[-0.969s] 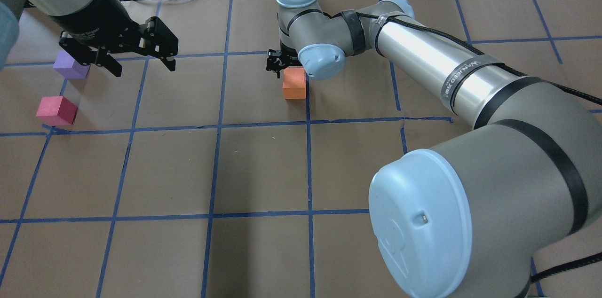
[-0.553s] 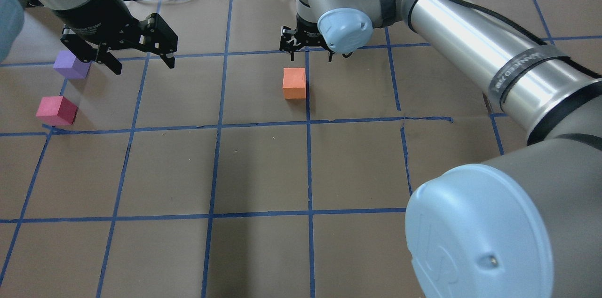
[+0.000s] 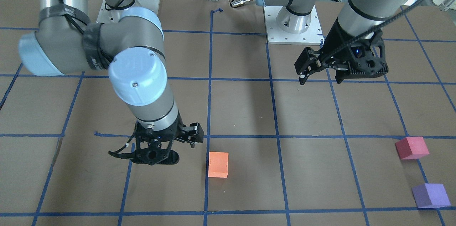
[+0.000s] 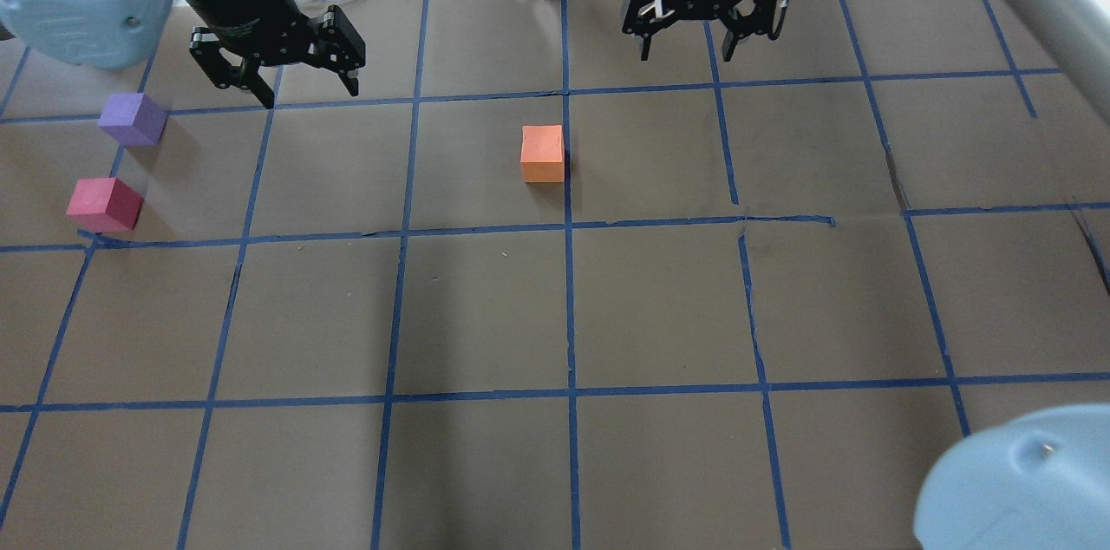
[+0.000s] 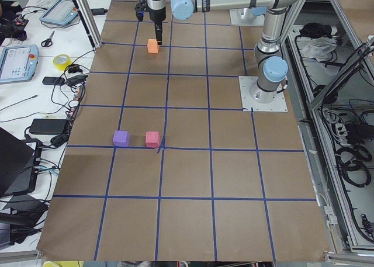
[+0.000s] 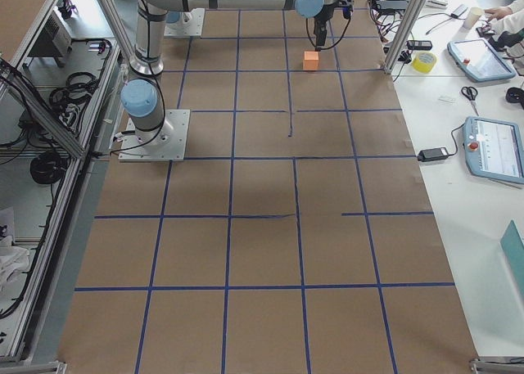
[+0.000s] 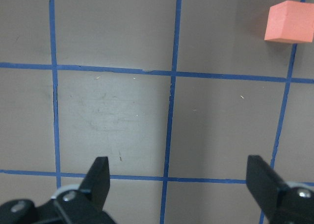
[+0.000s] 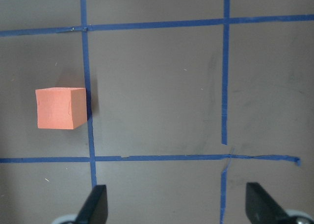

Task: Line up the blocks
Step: 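Raise the right gripper back while the left arm starts moving out, then move the left gripper over the orange cube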

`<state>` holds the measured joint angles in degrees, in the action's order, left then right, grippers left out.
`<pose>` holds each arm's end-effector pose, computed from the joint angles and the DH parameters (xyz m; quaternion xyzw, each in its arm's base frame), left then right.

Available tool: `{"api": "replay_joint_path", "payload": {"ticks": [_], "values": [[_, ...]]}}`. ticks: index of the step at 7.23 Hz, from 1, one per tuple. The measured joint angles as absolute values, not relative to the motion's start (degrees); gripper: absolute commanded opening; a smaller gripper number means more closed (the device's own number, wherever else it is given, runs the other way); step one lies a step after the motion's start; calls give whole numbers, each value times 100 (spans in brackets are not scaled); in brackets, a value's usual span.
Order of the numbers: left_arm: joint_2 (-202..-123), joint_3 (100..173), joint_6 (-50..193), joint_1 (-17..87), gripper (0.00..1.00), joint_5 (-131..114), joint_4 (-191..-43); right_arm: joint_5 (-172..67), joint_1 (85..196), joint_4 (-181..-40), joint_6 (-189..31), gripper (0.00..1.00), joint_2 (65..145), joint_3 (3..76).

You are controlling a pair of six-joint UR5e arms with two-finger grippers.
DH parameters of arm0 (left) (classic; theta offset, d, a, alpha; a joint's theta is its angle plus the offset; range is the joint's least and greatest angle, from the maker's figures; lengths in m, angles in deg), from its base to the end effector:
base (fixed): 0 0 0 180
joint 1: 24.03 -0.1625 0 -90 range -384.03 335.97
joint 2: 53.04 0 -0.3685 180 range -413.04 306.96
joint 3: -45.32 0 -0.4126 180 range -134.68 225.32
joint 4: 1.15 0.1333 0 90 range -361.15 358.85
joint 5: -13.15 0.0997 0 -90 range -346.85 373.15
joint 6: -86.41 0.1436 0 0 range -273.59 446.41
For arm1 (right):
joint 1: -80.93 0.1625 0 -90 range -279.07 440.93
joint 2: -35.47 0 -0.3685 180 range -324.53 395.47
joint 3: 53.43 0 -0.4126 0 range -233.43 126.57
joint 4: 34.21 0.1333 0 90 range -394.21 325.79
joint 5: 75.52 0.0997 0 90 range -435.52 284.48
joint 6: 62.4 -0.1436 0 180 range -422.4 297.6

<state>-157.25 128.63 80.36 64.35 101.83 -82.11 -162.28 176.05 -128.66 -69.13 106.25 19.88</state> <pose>-0.1195 -0.6066 0.3249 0.0667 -0.9976 0.0128 0.0120 0.1978 -0.6228 0.3523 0.0136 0.9994 -0.0137 0.0298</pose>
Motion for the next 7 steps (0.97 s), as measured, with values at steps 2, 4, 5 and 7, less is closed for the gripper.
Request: {"api": "replay_joint_path", "payload": {"ticks": [2, 4, 5, 7], "values": [[-16483, 12307, 7475, 6820, 100, 10196, -7949, -16229, 17155, -12411, -6548, 100, 11031, 2047], [-17023, 12140, 6998, 7280, 100, 10204, -7272, -16225, 16983, -12143, -6421, 100, 11145, 2070], [-17221, 12136, 6779, 7471, 100, 10256, -7042, -16225, 16970, -12107, -6409, 100, 11176, 2078], [-17487, 12139, 6536, 7694, 100, 10480, -6736, -16219, 16964, -12090, -6401, 100, 11198, 2088]]}}
